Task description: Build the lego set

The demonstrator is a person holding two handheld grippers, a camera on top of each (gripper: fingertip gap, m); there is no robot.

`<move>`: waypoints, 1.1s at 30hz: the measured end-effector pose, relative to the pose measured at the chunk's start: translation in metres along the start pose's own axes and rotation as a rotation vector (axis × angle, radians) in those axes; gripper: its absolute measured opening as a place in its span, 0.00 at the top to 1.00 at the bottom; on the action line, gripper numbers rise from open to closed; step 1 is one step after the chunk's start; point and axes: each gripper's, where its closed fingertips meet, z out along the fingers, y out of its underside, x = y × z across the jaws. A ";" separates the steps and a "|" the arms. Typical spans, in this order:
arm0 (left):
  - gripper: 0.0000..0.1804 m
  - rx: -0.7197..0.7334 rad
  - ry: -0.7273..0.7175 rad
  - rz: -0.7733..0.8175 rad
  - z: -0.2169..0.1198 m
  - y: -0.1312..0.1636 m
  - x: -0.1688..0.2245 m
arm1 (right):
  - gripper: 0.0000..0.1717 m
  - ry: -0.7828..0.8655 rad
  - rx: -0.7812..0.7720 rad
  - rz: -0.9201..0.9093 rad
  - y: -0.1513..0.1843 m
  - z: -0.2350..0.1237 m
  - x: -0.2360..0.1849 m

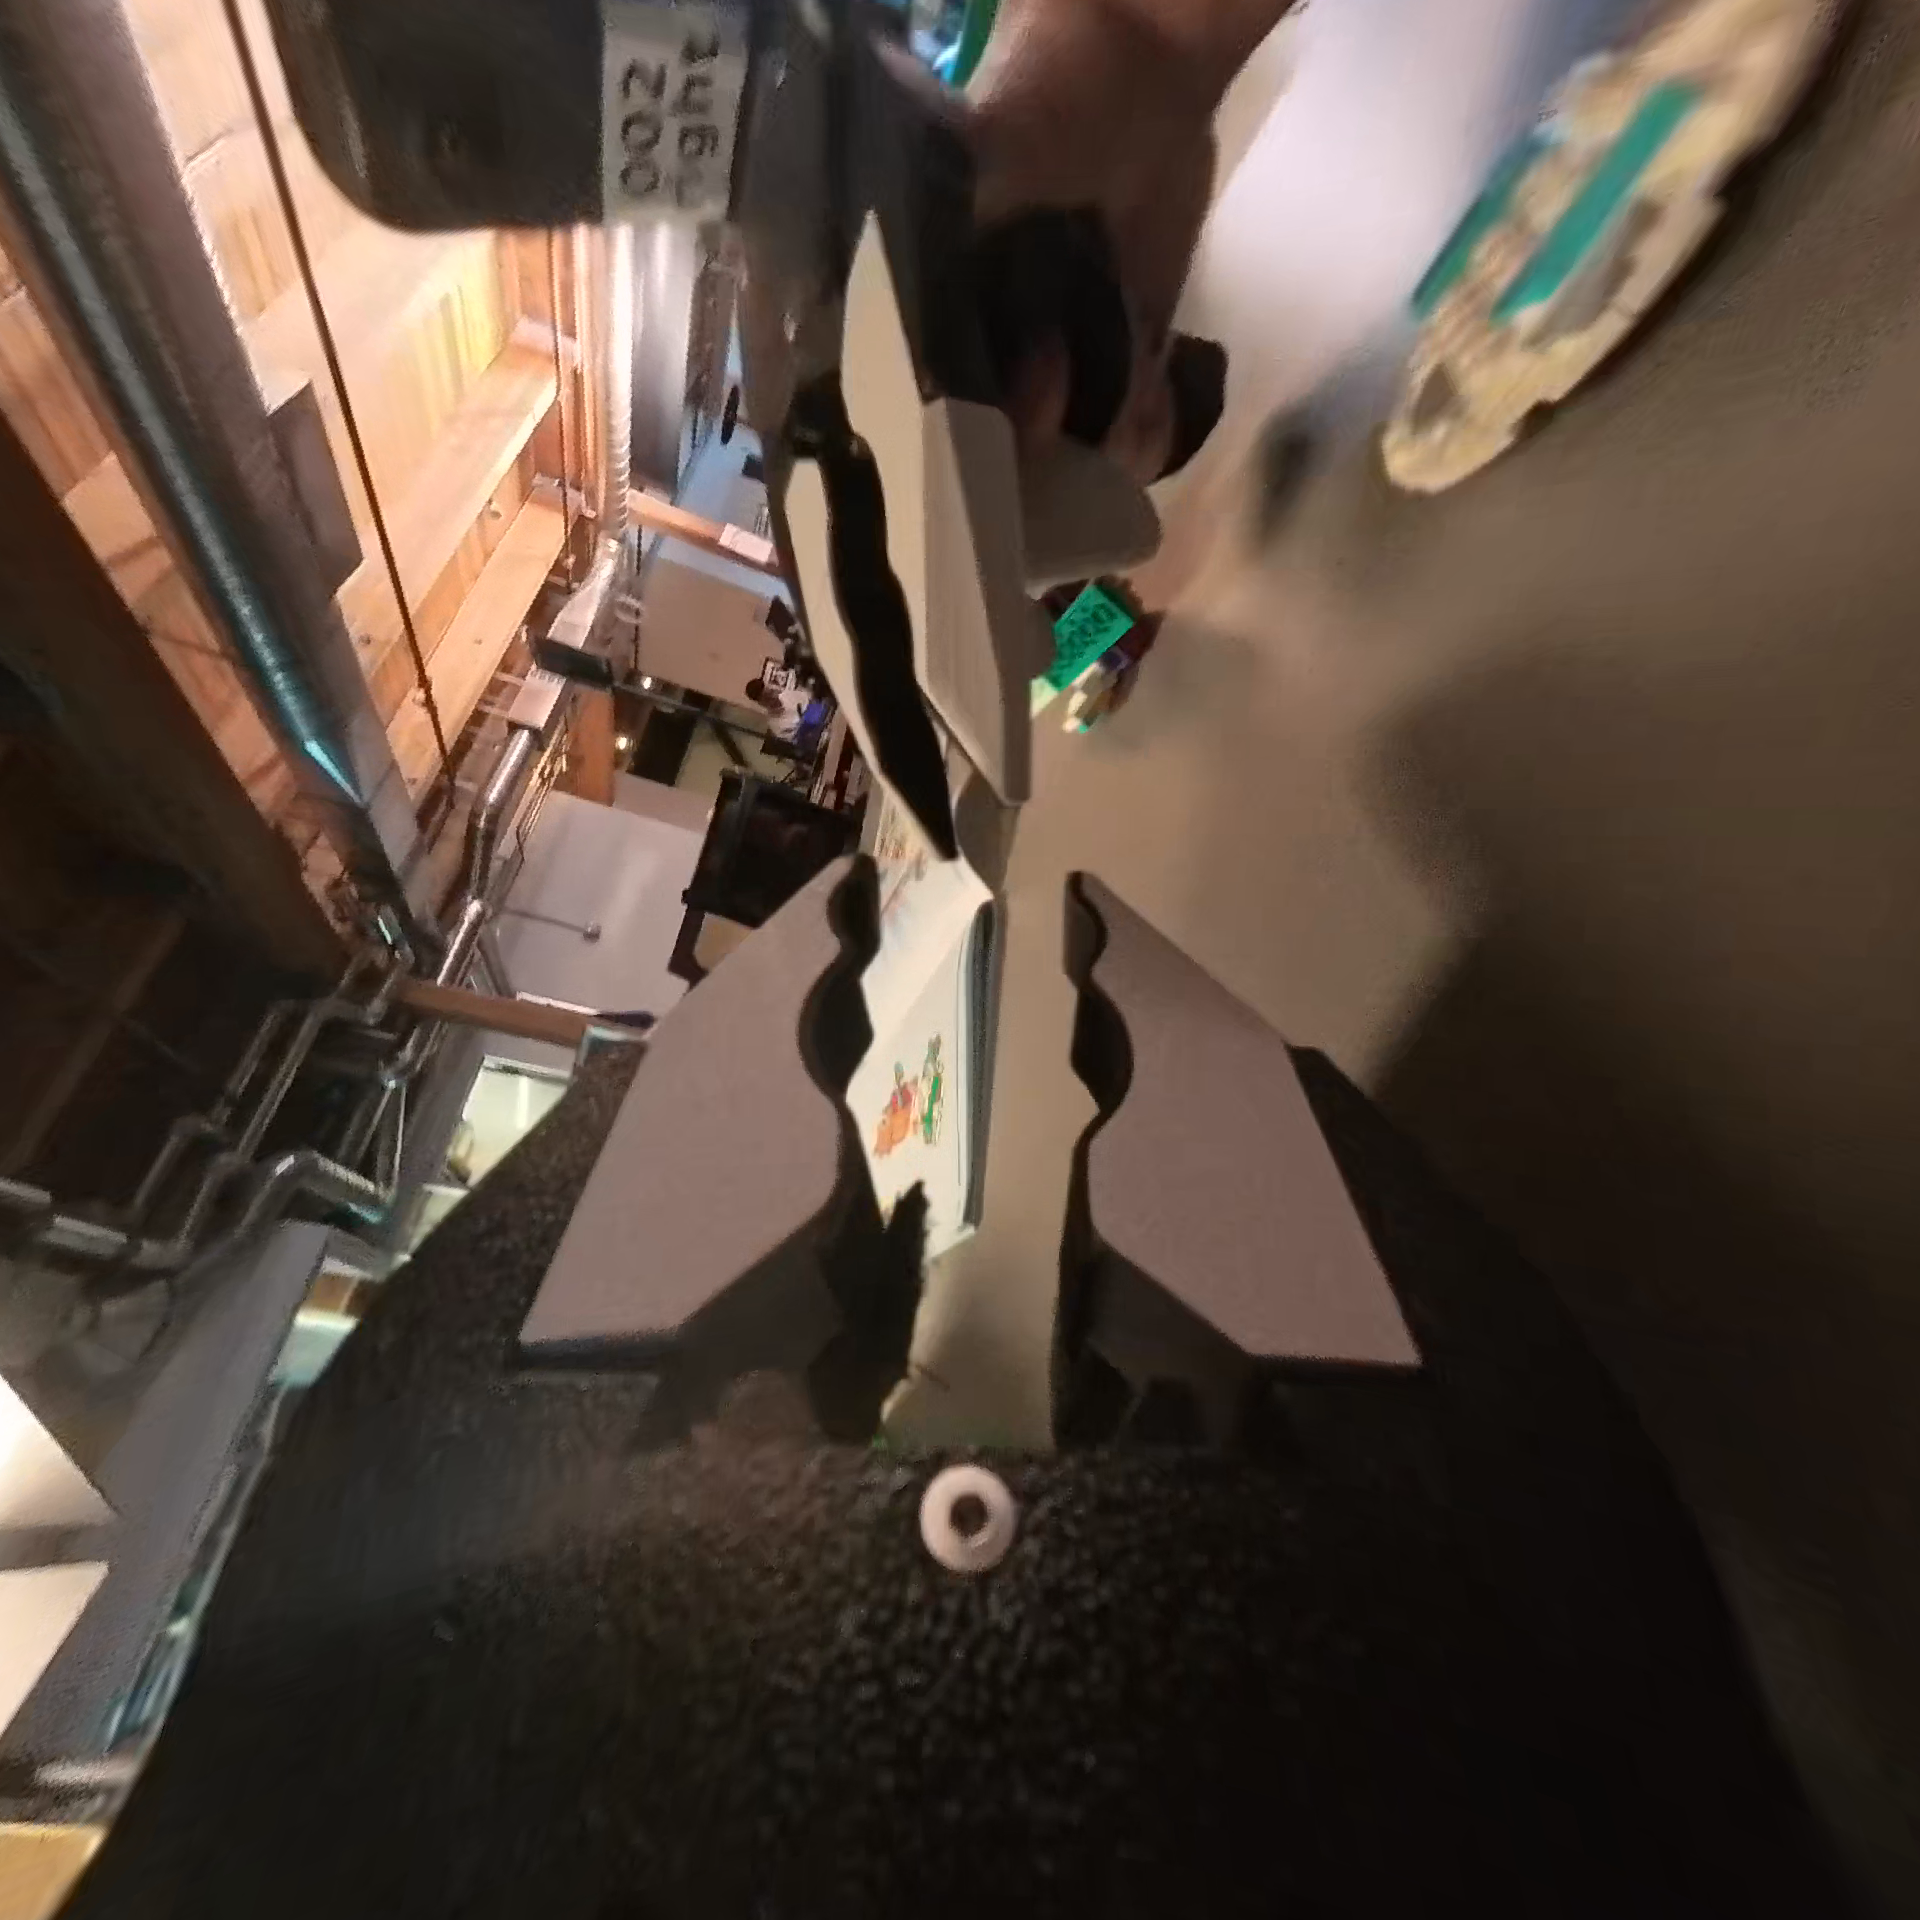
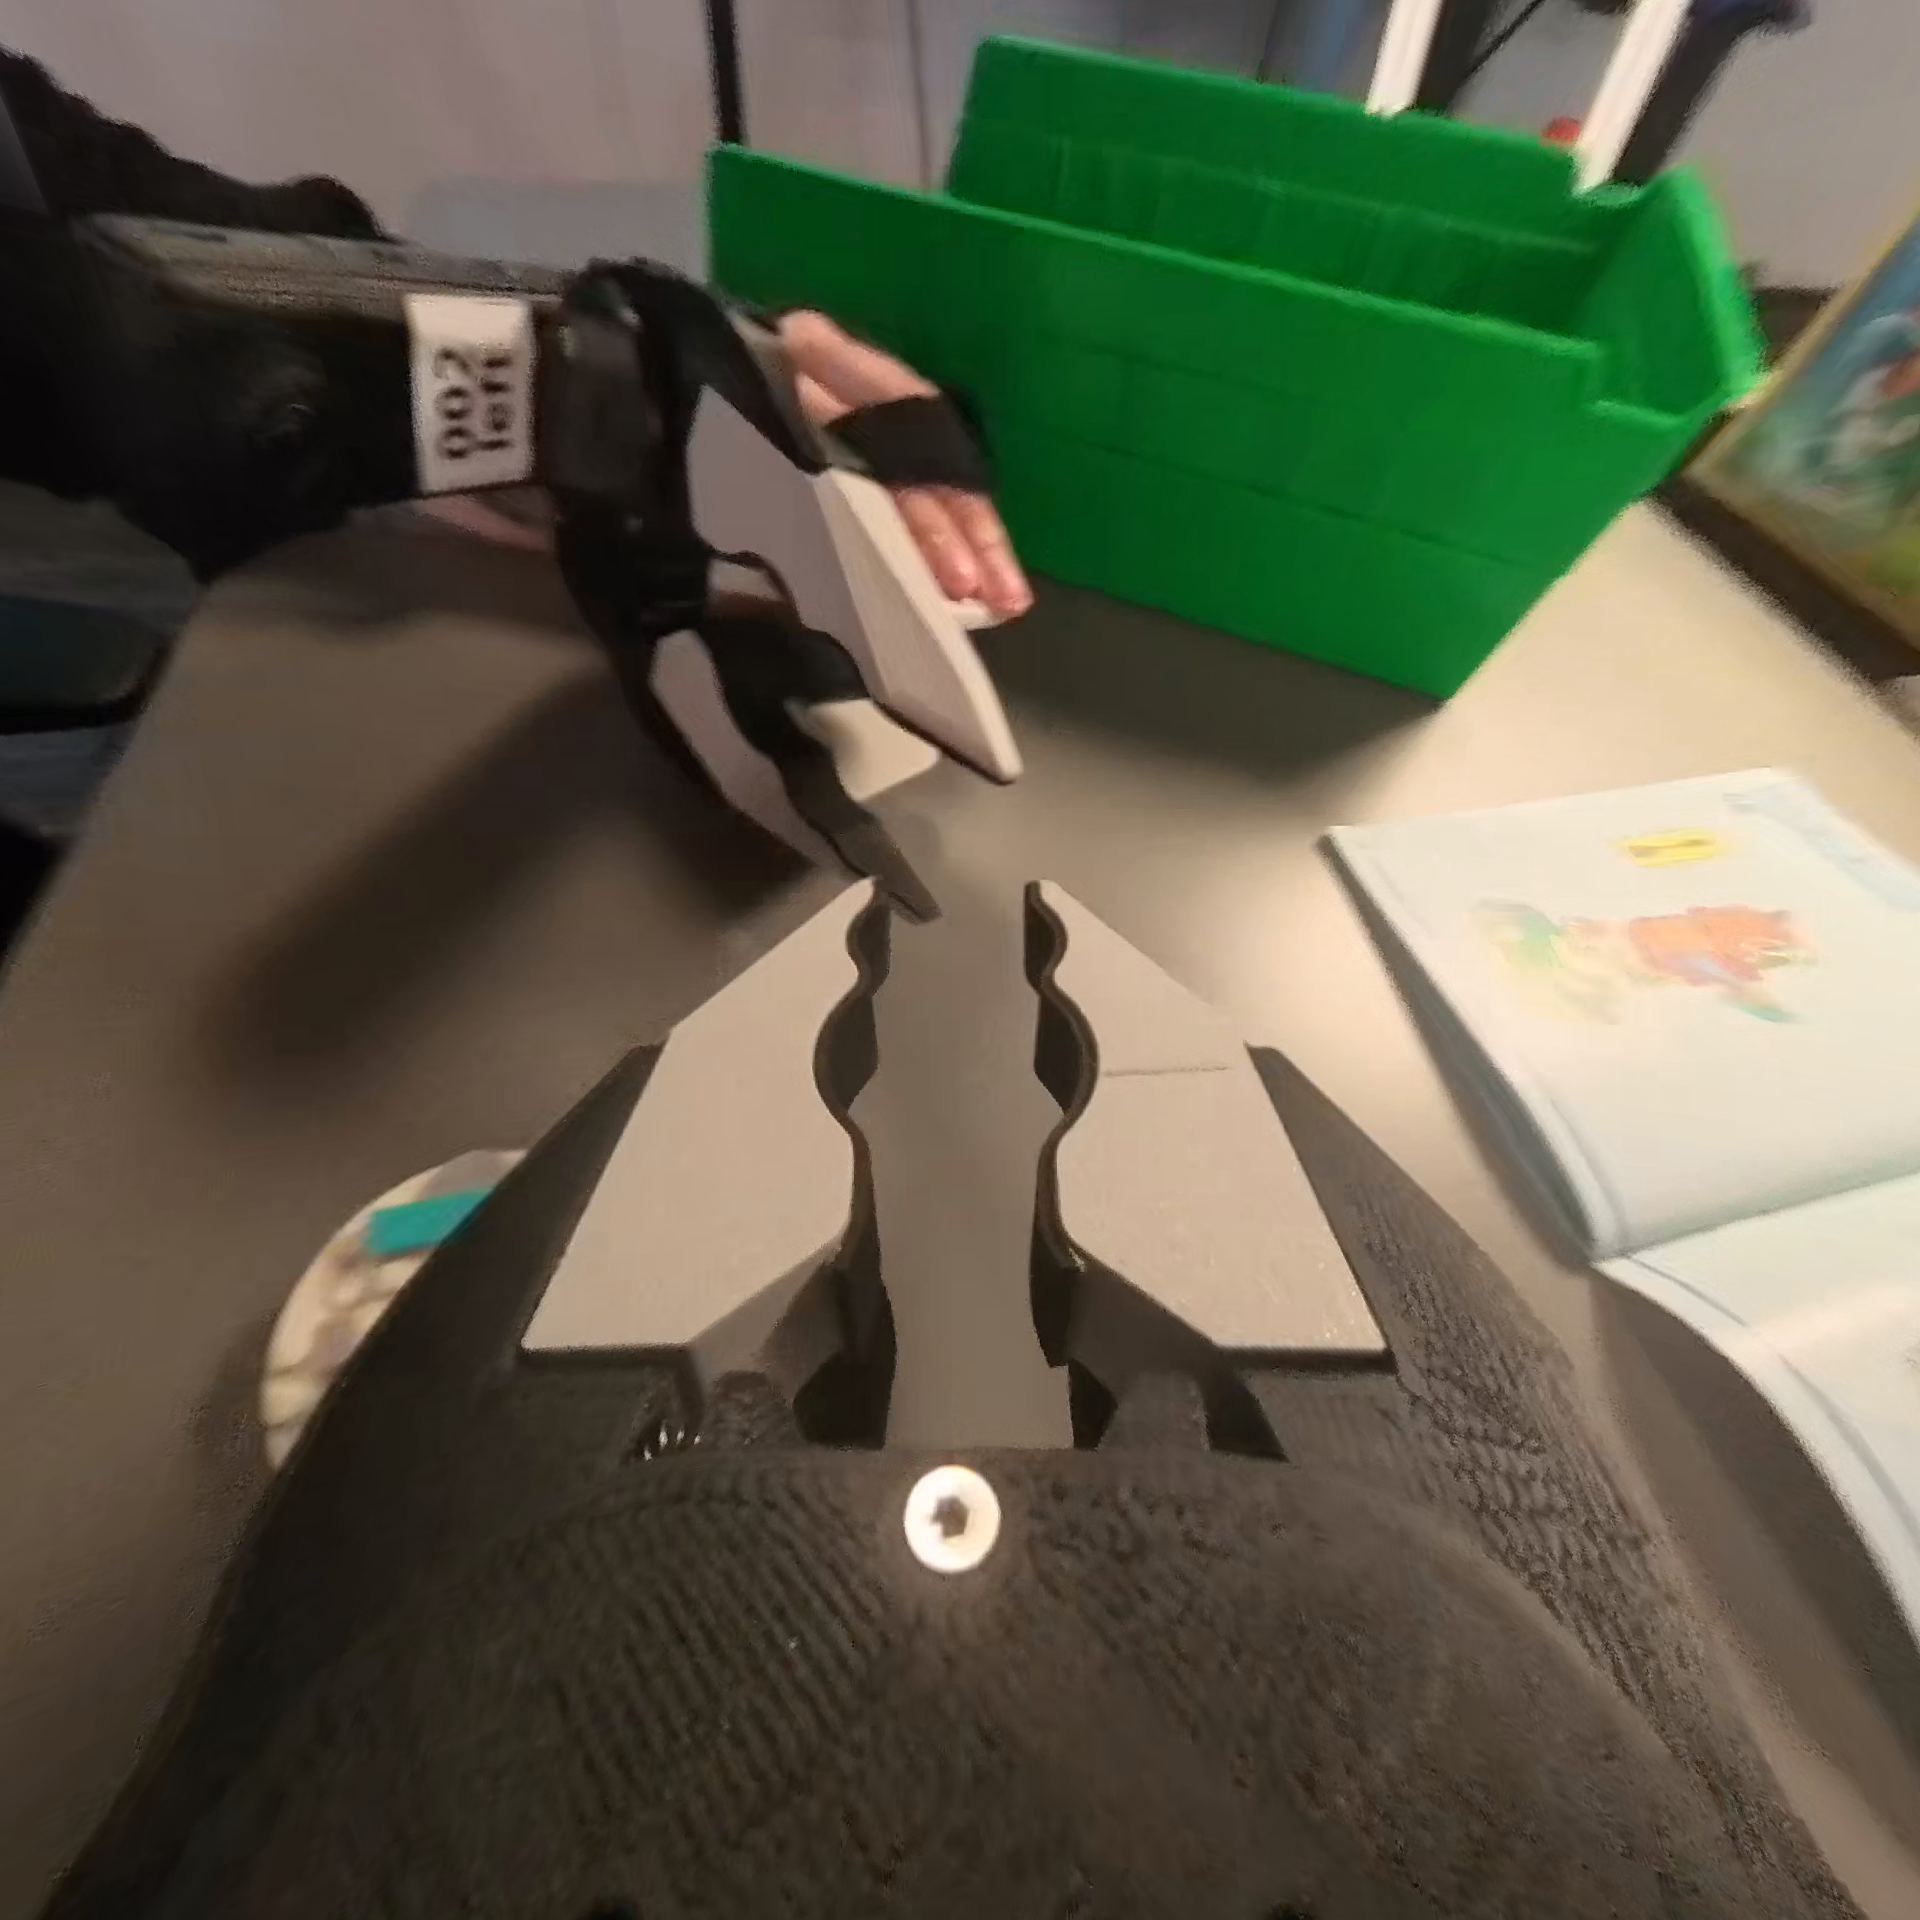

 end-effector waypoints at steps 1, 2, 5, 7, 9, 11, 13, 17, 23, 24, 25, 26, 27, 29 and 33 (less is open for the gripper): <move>0.84 -0.008 -0.003 -0.015 0.000 0.002 -0.001 | 0.86 0.062 0.024 -0.037 -0.005 -0.001 0.008; 0.86 0.003 0.001 -0.035 -0.001 0.000 -0.001 | 0.86 0.134 0.059 -0.083 -0.012 -0.003 0.016; 0.91 0.100 0.010 -0.193 -0.004 -0.021 -0.007 | 0.88 0.420 0.200 -0.253 -0.042 -0.020 0.041; 0.93 0.158 -0.034 -0.322 -0.006 -0.033 -0.020 | 0.90 0.577 0.229 -0.385 -0.054 -0.032 0.049; 0.97 0.195 -0.078 -0.414 -0.008 -0.037 -0.029 | 0.92 0.651 0.207 -0.496 -0.058 -0.037 0.050; 0.99 0.168 -0.133 -0.440 -0.007 -0.028 -0.038 | 0.93 0.649 0.168 -0.529 -0.055 -0.037 0.048; 1.00 0.121 -0.185 -0.458 -0.008 -0.013 -0.046 | 0.92 0.622 0.125 -0.445 -0.050 -0.039 0.045; 1.00 0.085 -0.231 -0.516 -0.011 0.003 -0.055 | 0.86 0.375 -0.182 0.051 0.014 -0.040 -0.007; 1.00 0.076 -0.231 -0.486 -0.008 0.004 -0.053 | 0.66 0.229 -0.315 0.070 0.060 -0.048 -0.084; 1.00 0.075 -0.224 -0.482 -0.008 0.003 -0.052 | 0.65 0.198 -0.315 0.086 0.062 -0.047 -0.091; 1.00 0.076 -0.218 -0.478 -0.007 0.003 -0.051 | 0.64 0.186 -0.315 0.118 0.065 -0.046 -0.095; 1.00 0.083 -0.207 -0.480 -0.007 0.002 -0.050 | 0.62 0.187 -0.306 0.153 0.065 -0.046 -0.095; 1.00 0.093 -0.194 -0.485 -0.007 0.000 -0.048 | 0.59 0.184 -0.315 0.177 0.067 -0.046 -0.095; 1.00 0.104 -0.181 -0.496 -0.007 -0.002 -0.047 | 0.57 0.189 -0.316 0.184 0.069 -0.049 -0.095; 0.99 0.165 -0.132 -0.548 -0.008 -0.010 -0.044 | 0.59 0.196 -0.311 0.206 0.071 -0.053 -0.089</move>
